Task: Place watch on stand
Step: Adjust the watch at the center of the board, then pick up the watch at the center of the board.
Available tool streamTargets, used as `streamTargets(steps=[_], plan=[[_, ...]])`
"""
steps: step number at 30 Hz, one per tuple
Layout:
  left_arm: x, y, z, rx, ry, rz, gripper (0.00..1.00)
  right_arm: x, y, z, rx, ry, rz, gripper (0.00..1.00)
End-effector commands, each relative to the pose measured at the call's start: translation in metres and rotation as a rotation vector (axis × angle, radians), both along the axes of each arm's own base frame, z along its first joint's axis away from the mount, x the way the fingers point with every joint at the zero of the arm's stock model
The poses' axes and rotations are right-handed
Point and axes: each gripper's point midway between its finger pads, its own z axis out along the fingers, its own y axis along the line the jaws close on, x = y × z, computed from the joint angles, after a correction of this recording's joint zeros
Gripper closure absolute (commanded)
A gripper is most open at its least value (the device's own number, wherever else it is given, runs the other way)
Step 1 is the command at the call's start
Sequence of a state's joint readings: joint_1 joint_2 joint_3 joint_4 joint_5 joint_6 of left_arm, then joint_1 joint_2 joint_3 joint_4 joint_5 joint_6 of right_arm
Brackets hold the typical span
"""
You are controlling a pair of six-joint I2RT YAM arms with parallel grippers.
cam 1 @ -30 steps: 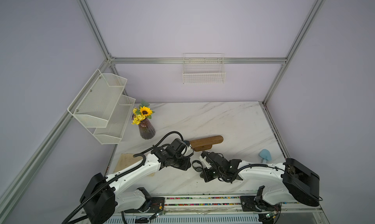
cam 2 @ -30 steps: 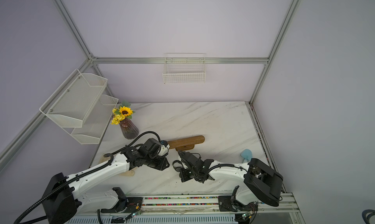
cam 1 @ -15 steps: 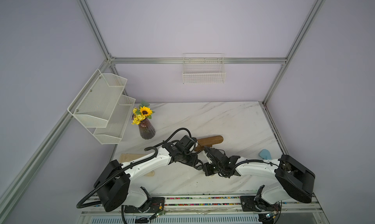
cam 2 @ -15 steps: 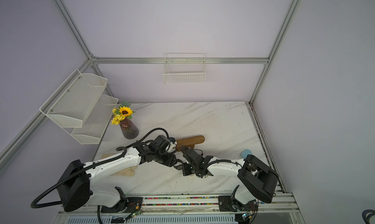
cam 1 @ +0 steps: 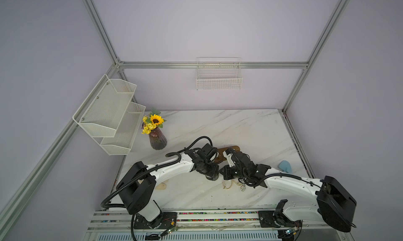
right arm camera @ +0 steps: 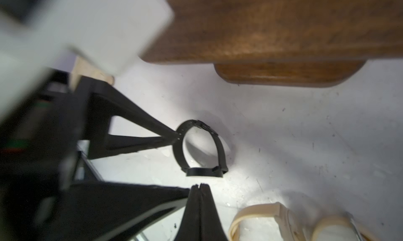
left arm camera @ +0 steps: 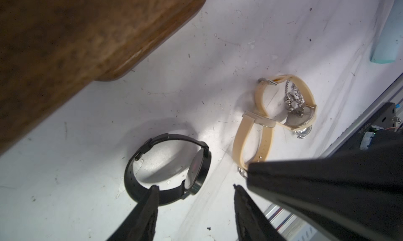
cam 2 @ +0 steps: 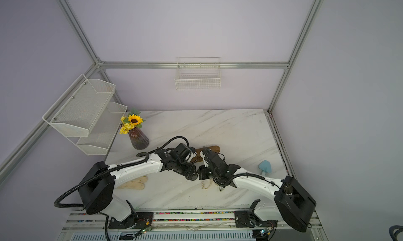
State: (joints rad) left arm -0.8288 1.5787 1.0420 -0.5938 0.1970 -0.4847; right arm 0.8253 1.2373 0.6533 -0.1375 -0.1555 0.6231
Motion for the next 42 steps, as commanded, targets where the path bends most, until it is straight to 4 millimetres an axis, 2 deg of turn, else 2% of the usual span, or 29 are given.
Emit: streamTargets(steps=[1, 3, 8, 13, 16, 21, 28, 32, 38, 42], plan=[[0.006, -0.017, 0.019, -0.032, -0.04, -0.033, 0.51, -0.009, -0.011, 0.014, 0.011, 0.023, -0.027, 1.0], [0.004, -0.016, 0.014, -0.007, -0.037, -0.043, 0.57, -0.01, -0.023, 0.019, -0.013, 0.019, -0.061, 1.0], [-0.002, -0.009, -0.002, 0.063, -0.027, -0.049, 0.57, -0.005, -0.063, 0.037, -0.123, -0.019, -0.174, 1.0], [-0.004, -0.015, -0.01, 0.088, -0.024, -0.062, 0.6, 0.002, -0.106, 0.065, -0.206, -0.061, -0.307, 1.0], [-0.002, -0.017, -0.015, 0.104, -0.024, -0.064, 0.63, 0.003, -0.12, 0.077, -0.217, -0.084, -0.349, 1.0], [0.0, -0.016, -0.023, 0.129, -0.022, -0.06, 0.7, 0.004, -0.125, 0.085, -0.199, -0.095, -0.365, 1.0], [0.006, -0.021, -0.022, 0.13, -0.031, -0.056, 0.88, 0.002, -0.124, 0.076, -0.206, -0.069, -0.356, 1.0], [0.007, -0.024, -0.015, 0.109, -0.033, -0.048, 0.91, 0.002, -0.124, 0.074, -0.206, -0.067, -0.35, 1.0], [0.004, -0.027, 0.017, 0.023, -0.053, -0.015, 0.94, 0.006, -0.12, 0.071, -0.217, -0.073, -0.333, 1.0], [0.006, -0.008, 0.053, -0.044, -0.113, 0.077, 0.94, 0.02, -0.114, 0.07, -0.225, -0.071, -0.33, 1.0]])
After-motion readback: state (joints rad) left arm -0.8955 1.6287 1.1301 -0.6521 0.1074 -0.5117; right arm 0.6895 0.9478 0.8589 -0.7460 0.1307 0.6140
